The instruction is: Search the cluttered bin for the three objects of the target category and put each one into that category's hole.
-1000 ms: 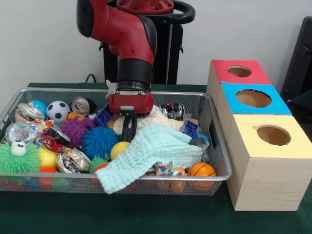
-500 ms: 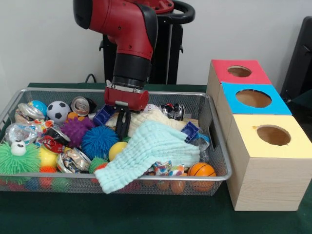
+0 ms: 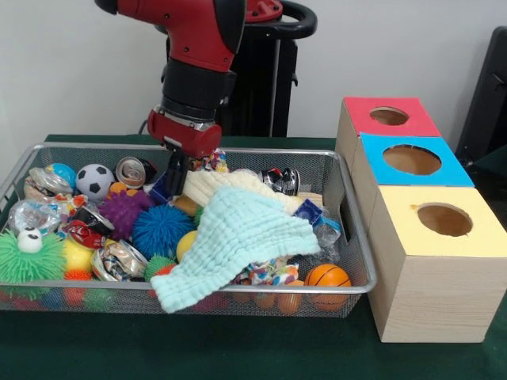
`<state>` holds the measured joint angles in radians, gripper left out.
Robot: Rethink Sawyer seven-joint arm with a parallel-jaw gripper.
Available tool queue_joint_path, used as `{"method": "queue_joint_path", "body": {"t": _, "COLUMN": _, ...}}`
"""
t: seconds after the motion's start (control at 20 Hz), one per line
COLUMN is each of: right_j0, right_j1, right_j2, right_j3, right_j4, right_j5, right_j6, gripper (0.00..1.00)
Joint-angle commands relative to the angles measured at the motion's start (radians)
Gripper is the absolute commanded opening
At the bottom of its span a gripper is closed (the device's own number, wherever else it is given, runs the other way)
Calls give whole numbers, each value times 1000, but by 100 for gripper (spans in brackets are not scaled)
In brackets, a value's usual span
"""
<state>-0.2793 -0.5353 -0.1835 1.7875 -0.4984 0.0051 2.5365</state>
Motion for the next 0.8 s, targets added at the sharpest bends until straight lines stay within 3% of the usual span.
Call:
{"method": "queue_joint_path", "body": {"t": 0.05, "right_j0": -22, "right_j1": -71, "right_j2": 145, "right_j3": 47, "right_j4": -45, "right_j5": 132, "right_j6": -92, "gripper": 0}}
{"method": "queue_joint_path", "body": {"t": 0.8, "right_j0": -6, "right_j1": -66, "right_j2": 134, "right_j3": 34, "right_j4": -59, "right_j5": 165, "right_j6": -84, "gripper": 0}}
